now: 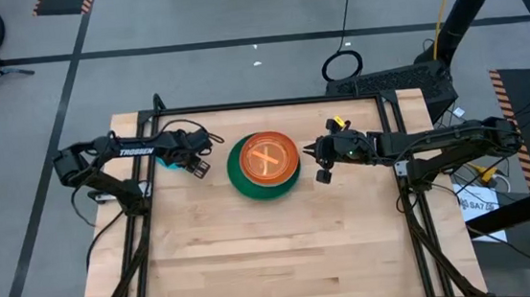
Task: Stack plastic plates
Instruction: Stack the blue plate on top of the orange plate
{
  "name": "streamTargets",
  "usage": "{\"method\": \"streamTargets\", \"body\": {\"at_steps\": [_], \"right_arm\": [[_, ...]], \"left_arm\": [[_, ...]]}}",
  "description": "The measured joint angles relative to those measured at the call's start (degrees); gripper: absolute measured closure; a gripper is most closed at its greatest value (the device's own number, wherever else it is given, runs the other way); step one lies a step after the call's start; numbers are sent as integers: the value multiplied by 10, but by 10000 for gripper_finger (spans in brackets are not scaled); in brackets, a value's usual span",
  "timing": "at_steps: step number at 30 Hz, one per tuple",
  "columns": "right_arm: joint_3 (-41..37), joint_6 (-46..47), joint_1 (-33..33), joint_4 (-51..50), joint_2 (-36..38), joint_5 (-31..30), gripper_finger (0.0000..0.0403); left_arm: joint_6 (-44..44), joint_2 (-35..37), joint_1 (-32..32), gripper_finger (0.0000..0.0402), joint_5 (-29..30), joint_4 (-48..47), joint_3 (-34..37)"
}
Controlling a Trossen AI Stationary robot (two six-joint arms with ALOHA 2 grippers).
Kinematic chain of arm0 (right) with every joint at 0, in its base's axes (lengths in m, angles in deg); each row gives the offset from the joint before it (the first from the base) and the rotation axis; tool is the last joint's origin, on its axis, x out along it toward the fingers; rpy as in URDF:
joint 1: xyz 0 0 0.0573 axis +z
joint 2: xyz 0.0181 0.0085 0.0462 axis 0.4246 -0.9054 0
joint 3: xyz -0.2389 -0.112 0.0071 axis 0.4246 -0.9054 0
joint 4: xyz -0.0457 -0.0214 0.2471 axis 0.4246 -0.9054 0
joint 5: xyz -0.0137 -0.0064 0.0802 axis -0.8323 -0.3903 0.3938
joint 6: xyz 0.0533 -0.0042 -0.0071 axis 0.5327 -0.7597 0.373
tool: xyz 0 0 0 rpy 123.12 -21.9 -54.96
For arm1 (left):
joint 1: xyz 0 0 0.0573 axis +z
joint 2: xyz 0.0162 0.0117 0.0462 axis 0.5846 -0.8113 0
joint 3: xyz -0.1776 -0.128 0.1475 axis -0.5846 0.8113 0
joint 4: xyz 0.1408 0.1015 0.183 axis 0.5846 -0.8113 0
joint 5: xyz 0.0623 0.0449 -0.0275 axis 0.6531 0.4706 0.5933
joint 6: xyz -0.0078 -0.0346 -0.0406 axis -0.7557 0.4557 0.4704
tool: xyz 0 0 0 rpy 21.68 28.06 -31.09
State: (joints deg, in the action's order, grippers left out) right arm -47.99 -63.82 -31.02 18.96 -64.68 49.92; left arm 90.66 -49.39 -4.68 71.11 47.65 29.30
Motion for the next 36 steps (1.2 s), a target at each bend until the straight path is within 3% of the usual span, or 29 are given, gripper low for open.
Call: {"method": "streamTargets", "body": {"at_steps": [8,23,30,36], "right_arm": [[0,0,0,0,0,0,365],[0,0,0,0,0,0,365],[0,0,0,0,0,0,365],[0,0,0,0,0,0,364]], "left_arm": [[10,0,-21,255,17,0,5],[21,0,-39,389,17,-1,5],[42,2,-63,394,19,-21,-2],[56,2,-106,394,59,-122,-69]]}}
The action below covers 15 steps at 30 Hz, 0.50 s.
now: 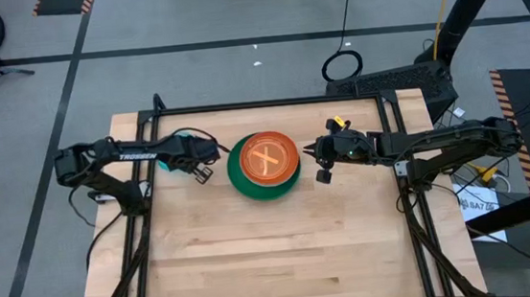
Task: Stack plastic plates
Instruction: Stack the blue plate on top of the orange plate
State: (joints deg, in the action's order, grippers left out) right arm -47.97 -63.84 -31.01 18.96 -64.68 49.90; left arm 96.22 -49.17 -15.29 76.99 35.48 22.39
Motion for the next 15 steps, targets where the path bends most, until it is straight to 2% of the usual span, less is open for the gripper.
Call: {"method": "streamTargets", "body": {"at_steps": [6,11,15], "right_arm": [[0,0,0,0,0,0,365],[0,0,0,0,0,0,365],[0,-1,0,0,0,0,365]], "left_arm": [[-24,0,-50,395,29,-69,-109],[-88,1,-114,396,31,-49,-197],[-149,0,-178,396,26,10,-241]]}}
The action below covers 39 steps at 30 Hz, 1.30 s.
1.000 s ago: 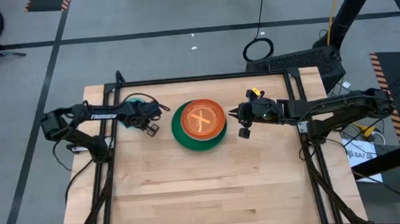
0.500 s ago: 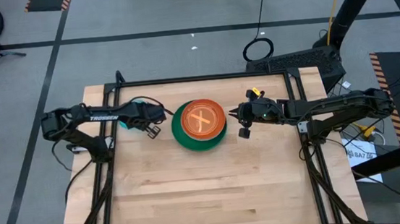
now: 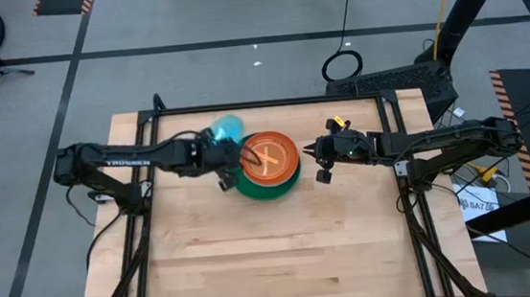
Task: Stack plastic plates
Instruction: Stack the blue plate on top of the orange plate, then return to Home Position
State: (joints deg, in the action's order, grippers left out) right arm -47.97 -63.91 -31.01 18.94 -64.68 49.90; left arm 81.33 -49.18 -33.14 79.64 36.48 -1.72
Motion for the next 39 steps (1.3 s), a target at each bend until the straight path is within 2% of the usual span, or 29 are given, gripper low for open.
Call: {"method": "streamTargets", "body": {"at_steps": [6,11,17,28,39], "right_arm": [[0,-1,0,0,0,0,365],[0,-1,0,0,0,0,365],[0,-1,0,1,0,0,365],[0,-5,0,0,0,0,365],[0,-10,0,0,0,0,365]], "left_arm": [[-43,-8,-64,396,-18,138,-2],[-47,-40,-87,396,-29,193,-1],[-43,-83,-84,392,-28,202,0],[-43,-92,-70,333,-24,206,-1],[-96,-92,-74,330,-45,183,-1]]}}
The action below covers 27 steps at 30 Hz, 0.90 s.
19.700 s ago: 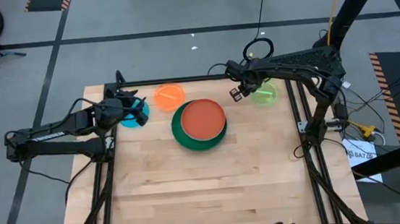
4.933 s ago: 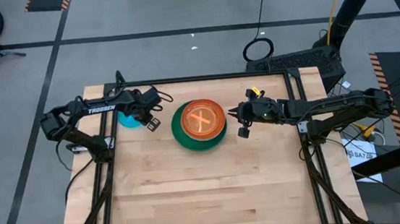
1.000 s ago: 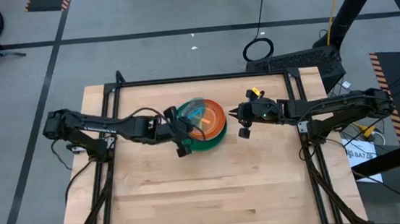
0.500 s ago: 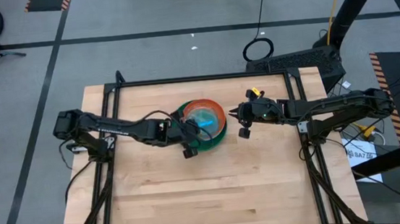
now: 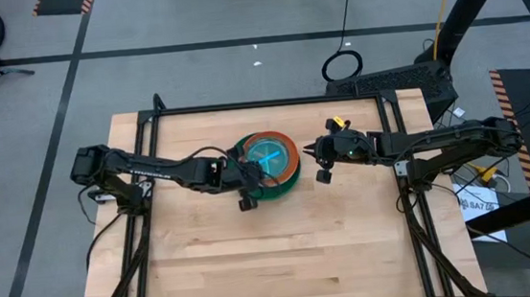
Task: Stack plastic plates
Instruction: Return to Home Position
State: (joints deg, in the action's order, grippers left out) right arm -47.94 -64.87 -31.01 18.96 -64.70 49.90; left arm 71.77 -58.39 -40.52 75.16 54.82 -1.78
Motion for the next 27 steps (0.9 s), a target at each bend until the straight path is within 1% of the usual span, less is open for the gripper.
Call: {"method": "streamTargets", "body": {"at_steps": [2,5,9,12,15,21,23,27], "right_arm": [[0,-10,0,0,0,11,365],[0,-23,0,-3,3,36,365],[0,-33,2,-10,21,56,365],[0,-37,10,-24,42,59,365],[-9,-47,24,-22,64,60,365],[-80,-84,34,47,145,62,365],[-99,-91,34,59,180,84,365],[-128,-95,34,70,252,133,365]], "left_arm": [[-28,0,-3,330,-26,6,10],[-39,0,-7,330,-55,12,30],[-37,13,-7,330,-69,12,63],[-36,44,-8,330,-81,-9,96],[-28,105,-8,330,-84,1,145],[-7,270,-11,330,-82,109,273],[-3,328,-11,330,-82,123,312],[-2,433,-12,330,-80,144,367]]}}
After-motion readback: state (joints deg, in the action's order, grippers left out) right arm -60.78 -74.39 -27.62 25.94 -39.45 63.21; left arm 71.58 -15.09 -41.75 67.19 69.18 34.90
